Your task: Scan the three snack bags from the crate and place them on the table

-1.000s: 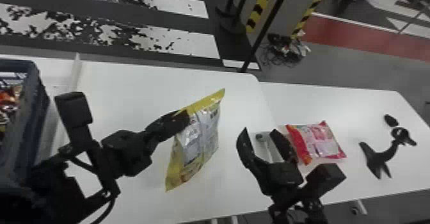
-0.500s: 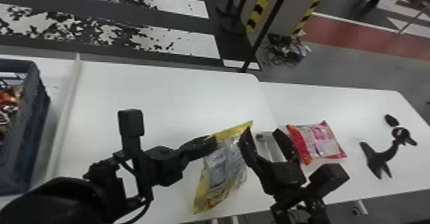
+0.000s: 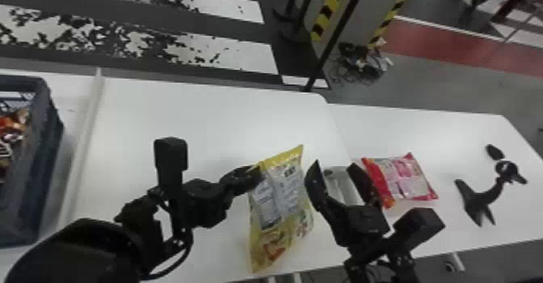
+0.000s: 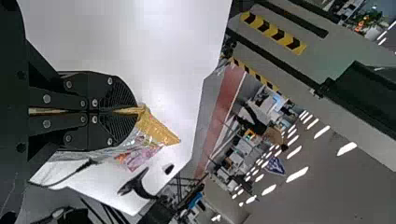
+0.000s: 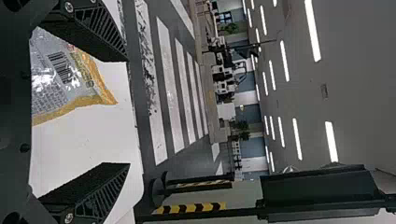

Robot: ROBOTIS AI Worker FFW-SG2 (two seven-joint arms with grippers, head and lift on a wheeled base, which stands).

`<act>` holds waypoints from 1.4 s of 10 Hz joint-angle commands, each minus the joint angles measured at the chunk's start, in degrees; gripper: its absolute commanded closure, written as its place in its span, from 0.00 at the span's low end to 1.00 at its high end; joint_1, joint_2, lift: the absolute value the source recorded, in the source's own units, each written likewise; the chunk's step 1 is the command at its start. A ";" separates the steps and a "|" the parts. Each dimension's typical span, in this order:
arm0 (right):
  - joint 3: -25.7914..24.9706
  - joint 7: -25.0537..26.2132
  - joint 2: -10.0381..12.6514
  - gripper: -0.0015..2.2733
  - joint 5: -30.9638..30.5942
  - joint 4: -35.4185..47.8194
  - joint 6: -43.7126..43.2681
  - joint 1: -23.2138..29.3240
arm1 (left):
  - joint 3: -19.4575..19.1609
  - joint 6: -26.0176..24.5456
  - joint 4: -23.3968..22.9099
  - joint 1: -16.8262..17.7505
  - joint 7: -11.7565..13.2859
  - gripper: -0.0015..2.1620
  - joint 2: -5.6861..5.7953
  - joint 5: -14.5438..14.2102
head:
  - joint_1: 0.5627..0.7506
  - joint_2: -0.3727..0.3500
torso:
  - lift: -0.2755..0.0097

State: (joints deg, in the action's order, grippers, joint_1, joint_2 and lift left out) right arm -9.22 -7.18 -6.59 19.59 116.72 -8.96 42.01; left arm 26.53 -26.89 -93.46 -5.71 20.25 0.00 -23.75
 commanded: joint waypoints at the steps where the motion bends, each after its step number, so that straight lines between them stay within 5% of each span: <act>1: -0.19 -0.03 -0.09 0.04 0.01 0.00 -0.04 0.00 | 0.01 2.84 0.47 0.35 -1.79 0.87 -0.15 5.38 | 0.70 0.03 | 0.75; 3: -0.27 -0.20 -0.44 0.04 0.36 0.00 0.14 0.09 | -0.96 5.48 1.97 1.32 -2.41 0.80 -0.15 7.32 | 0.70 0.03 | 0.75; 4: -0.27 -0.20 -0.61 0.04 0.36 0.09 0.14 0.09 | -1.13 5.66 2.32 1.76 -3.29 0.64 -0.15 8.90 | 0.70 0.03 | 0.75; 5: -0.19 -0.20 -0.79 0.04 0.36 0.09 0.14 0.09 | -0.87 5.48 2.93 2.46 -3.20 0.03 -0.15 10.75 | 0.70 0.03 | 0.75; 6: -0.10 -0.20 -0.88 0.04 0.36 0.09 0.14 0.09 | -0.34 5.48 3.64 2.81 -4.43 0.00 -0.15 14.17 | 0.70 0.03 | 0.75; 7: -0.10 -0.20 -0.88 0.04 0.36 0.09 0.14 0.18 | 0.45 7.59 4.60 2.81 -10.05 0.01 -0.15 17.51 | 0.70 0.03 | 0.75; 8: -0.19 -0.20 -1.14 0.04 0.45 0.09 0.14 0.35 | 0.80 9.88 5.13 2.99 -13.04 0.01 -0.15 18.30 | 0.70 0.03 | 0.75; 12: -0.27 -0.20 -1.32 0.04 0.71 0.09 0.31 0.35 | -1.31 10.93 4.07 1.49 -12.60 0.01 -0.15 18.48 | 0.70 0.03 | 0.75; 14: -0.27 -0.29 -1.32 0.04 0.71 0.09 0.31 0.26 | -3.68 12.34 -0.23 -1.14 -12.08 0.01 -0.15 18.30 | 0.70 0.03 | 0.75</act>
State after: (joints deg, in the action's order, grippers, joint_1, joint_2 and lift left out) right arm -9.49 -7.43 -7.91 20.30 116.81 -8.66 42.28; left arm 23.62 -14.71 -92.13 -5.92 8.15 0.00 -5.38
